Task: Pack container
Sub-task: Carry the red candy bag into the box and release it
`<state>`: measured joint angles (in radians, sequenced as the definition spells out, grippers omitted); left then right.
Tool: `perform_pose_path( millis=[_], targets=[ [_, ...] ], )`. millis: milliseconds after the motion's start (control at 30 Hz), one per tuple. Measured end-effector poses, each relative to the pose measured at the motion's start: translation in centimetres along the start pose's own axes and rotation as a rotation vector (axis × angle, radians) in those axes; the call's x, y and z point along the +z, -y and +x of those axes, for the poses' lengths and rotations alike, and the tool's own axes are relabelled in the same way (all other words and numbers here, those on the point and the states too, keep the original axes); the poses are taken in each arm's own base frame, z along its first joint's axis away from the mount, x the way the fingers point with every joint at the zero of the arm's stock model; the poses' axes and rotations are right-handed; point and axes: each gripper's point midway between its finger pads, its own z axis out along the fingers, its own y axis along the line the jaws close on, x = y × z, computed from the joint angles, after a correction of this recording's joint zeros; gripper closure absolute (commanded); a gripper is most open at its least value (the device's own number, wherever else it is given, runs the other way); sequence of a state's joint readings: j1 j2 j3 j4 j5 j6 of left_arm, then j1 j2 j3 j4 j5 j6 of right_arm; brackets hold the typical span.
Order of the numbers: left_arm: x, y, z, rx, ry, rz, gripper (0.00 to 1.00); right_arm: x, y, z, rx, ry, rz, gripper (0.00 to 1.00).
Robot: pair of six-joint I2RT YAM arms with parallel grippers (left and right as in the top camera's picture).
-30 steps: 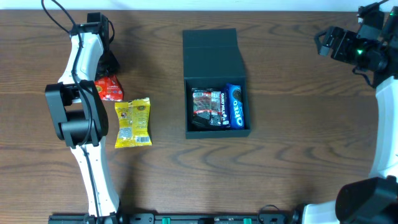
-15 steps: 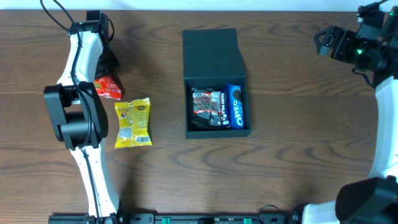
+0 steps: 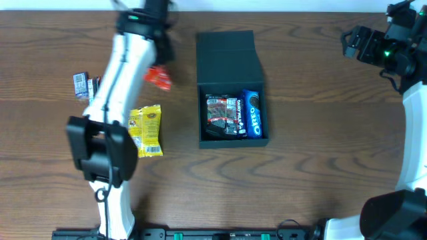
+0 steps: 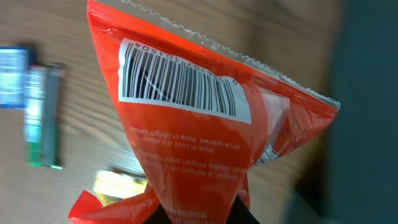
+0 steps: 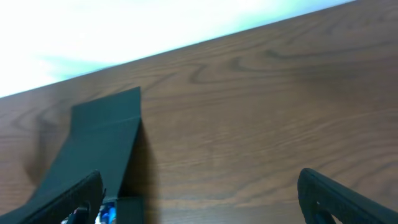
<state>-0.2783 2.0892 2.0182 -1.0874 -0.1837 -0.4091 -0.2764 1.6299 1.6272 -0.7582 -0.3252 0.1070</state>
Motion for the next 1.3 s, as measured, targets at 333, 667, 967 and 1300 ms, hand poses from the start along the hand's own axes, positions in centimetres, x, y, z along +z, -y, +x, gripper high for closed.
perform_pose_path(
  millis=[333,667,967,1300],
  targets=[
    [-3.6,11.8,9.2,0.104,-0.121,0.166,0.94,-0.4,2.2,-0.7,0.016,0.028,0.071,0.01],
    [-5.4,15.6,13.7,-0.038,-0.219,0.219,0.94,-1.1,4.5,-1.1,0.047,0.047,0.114,0.01],
    [-3.2,14.3,17.1,-0.078,-0.318,0.134,0.24,-1.3,5.0,-0.2,0.074,0.013,0.108,0.01],
    [-2.9,14.3,17.4,-0.009,-0.323,0.147,0.12,-1.3,4.9,1.8,0.103,-0.068,0.103,0.01]
  ],
)
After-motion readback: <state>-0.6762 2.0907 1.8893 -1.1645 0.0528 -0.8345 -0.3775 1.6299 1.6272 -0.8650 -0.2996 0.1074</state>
